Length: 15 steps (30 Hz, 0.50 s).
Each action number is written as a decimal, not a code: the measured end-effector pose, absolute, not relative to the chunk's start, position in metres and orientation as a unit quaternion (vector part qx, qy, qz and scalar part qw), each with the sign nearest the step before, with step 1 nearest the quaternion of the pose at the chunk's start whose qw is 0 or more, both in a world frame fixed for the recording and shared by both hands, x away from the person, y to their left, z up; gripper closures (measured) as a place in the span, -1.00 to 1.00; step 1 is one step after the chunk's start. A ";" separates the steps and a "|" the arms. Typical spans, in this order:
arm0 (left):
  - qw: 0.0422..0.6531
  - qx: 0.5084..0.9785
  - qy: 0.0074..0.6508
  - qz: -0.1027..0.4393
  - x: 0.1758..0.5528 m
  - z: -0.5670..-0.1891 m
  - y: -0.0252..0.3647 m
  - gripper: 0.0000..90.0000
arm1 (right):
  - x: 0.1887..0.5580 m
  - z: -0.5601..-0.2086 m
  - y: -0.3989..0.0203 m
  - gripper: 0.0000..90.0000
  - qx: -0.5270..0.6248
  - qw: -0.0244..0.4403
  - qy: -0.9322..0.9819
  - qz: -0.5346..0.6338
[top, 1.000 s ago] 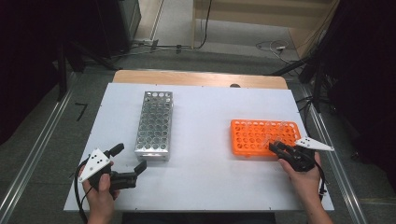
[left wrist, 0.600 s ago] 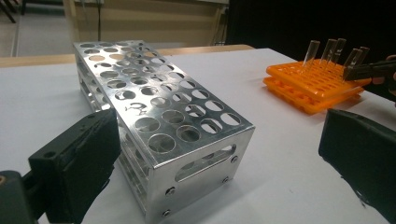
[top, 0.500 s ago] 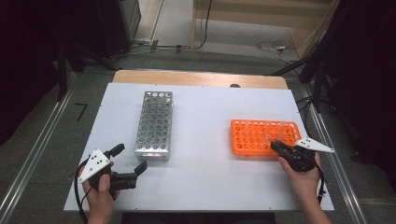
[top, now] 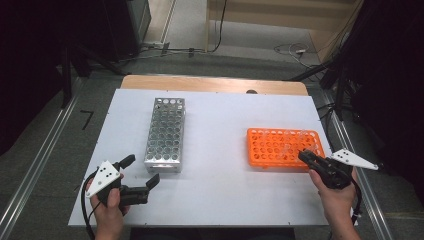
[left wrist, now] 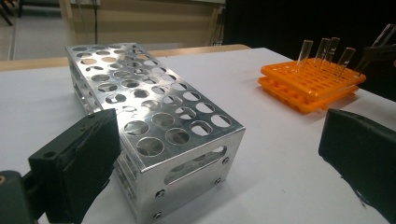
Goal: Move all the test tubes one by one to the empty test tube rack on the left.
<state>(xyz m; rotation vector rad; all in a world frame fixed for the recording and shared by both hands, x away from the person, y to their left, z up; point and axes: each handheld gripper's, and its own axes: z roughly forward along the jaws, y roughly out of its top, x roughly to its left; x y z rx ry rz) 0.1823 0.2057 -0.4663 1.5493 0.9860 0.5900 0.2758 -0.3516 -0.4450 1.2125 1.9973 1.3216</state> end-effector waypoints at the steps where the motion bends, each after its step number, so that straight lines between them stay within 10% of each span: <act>1: 0.570 0.661 0.419 0.251 0.182 -0.466 0.205 -1.00 | 0.274 -0.444 -0.351 0.64 0.439 0.224 0.725 0.481; 15: 0.572 0.670 0.409 0.239 0.180 -0.459 0.192 -1.00 | 0.257 -0.430 -0.313 0.64 0.372 0.191 0.762 0.495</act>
